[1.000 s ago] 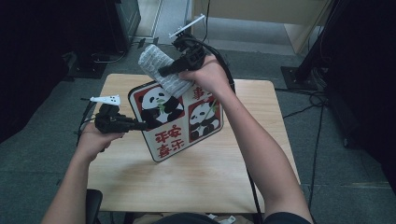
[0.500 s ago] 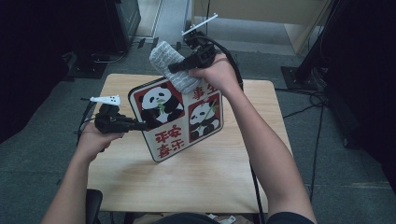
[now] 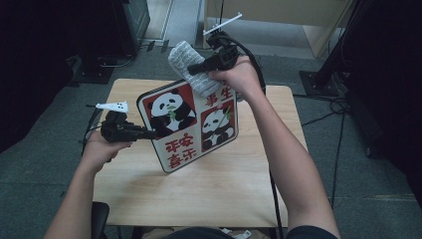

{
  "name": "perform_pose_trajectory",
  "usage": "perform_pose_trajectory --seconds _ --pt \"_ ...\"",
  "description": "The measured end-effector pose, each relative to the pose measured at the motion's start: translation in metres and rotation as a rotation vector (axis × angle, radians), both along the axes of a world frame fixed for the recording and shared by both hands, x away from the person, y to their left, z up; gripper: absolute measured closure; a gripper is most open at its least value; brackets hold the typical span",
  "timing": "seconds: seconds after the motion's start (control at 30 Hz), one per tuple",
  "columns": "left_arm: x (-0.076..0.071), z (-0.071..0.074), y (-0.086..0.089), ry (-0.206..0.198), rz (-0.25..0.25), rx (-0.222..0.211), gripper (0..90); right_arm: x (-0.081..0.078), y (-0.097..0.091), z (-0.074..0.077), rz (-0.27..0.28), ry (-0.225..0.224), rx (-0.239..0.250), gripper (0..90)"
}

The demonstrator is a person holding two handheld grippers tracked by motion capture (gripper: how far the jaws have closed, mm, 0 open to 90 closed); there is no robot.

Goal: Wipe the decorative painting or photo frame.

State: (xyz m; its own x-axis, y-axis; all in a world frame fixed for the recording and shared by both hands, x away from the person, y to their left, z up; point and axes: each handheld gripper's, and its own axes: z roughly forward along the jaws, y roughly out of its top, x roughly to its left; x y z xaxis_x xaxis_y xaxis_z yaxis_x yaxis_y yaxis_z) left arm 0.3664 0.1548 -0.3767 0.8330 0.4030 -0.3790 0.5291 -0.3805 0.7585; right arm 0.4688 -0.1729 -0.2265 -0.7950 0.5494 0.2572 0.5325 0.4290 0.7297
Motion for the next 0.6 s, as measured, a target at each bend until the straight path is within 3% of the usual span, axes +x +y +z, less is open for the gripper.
perform_pose_trajectory --seconds 0.6 --pt "0.0 0.0 0.001 0.002 -0.001 -0.002 77.5 0.008 -0.023 0.0 -0.053 0.007 0.003 66.8"
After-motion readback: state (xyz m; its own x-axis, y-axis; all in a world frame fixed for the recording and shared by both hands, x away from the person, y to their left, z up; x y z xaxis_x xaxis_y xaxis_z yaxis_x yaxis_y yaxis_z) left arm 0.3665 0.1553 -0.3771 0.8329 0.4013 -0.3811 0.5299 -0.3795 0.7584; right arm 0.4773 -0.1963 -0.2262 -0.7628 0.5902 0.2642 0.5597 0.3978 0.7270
